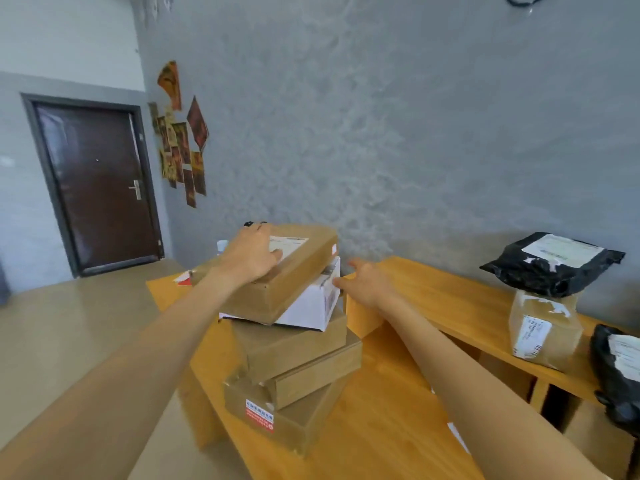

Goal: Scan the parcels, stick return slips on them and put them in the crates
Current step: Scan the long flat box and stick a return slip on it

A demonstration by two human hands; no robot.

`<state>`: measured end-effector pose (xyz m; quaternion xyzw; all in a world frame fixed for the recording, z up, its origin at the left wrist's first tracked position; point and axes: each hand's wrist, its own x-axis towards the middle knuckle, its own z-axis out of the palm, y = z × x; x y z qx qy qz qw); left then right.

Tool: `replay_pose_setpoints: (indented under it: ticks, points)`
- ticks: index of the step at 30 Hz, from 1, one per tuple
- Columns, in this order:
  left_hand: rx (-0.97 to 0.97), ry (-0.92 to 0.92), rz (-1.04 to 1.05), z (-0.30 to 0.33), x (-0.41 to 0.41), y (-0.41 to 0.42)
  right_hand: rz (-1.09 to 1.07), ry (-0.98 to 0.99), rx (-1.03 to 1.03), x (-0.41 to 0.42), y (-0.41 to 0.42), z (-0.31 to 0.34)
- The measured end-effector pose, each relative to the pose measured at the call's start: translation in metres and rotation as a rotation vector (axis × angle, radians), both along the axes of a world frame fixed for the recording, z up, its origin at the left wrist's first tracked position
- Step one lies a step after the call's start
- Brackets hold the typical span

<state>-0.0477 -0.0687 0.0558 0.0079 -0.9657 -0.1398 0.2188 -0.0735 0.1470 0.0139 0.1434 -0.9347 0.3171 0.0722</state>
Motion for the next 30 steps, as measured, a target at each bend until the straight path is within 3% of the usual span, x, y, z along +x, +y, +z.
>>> replay_pose_setpoints:
  ticks: [9,14,18,30]
  points:
    - [0.496,-0.210,-0.021,0.009,-0.041,-0.099,-0.119,-0.278,-0.707,-0.051,-0.085,0.000]
    - [0.854,-0.456,-0.046,-0.014,-0.056,-0.116,-0.154,-0.330,-0.844,-0.058,-0.097,-0.009]
    - [0.914,-0.546,-0.044,-0.025,-0.060,-0.116,-0.143,-0.353,-0.816,-0.053,-0.100,-0.008]
    - [0.949,-0.378,-0.308,0.004,-0.031,-0.061,-0.086,-0.158,-1.107,-0.026,-0.053,0.022]
